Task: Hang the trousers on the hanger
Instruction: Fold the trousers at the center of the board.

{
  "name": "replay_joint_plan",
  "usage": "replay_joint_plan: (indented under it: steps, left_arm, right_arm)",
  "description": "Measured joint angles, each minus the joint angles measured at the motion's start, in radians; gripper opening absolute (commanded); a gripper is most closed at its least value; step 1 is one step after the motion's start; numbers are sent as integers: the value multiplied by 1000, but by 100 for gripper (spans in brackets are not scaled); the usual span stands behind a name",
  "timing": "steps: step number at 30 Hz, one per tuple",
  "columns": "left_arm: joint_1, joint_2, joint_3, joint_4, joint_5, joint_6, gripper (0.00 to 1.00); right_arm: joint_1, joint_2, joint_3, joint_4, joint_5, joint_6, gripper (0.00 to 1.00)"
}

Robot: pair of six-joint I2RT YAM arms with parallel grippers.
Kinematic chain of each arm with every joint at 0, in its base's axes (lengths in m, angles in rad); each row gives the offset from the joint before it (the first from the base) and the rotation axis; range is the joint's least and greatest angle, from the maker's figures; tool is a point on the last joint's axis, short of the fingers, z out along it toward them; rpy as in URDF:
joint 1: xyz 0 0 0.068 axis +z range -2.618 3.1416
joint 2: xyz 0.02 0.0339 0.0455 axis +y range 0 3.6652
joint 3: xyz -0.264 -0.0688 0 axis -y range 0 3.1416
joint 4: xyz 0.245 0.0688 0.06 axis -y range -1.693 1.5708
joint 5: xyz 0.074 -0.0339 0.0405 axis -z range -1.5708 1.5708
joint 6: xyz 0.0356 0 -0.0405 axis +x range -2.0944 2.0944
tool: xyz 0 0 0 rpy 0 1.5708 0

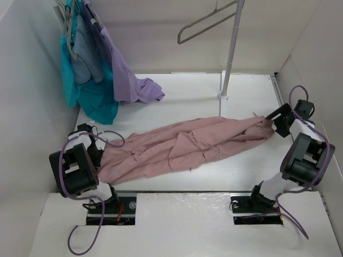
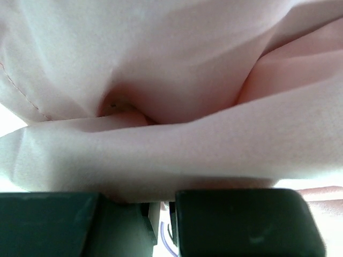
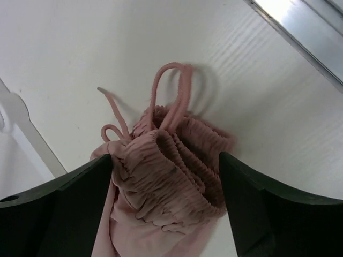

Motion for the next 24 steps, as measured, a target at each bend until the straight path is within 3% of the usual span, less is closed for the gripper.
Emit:
replay_joint_plan:
  steps: [5, 8, 11, 15, 20, 24]
  left_arm:
    - [0, -23, -18, 14, 0, 0, 0]
    - [0, -29, -21, 18, 0, 0, 0]
    - [0, -29, -21, 18, 0, 0, 0]
    - [0, -29, -21, 18, 0, 0, 0]
    - [0, -29, -21, 18, 0, 0, 0]
    - [0, -35, -25, 21, 0, 0, 0]
  right_arm:
    - [5, -178, -18, -105, 134, 118, 99]
    - [7, -375, -6, -121, 177, 167, 99]
    - [33, -428, 69, -159, 218, 195, 99]
    - [122, -304, 241, -226, 204, 204, 99]
    - [171, 6, 432, -327, 99, 212, 99]
    - [172, 190, 461, -415, 19, 203, 99]
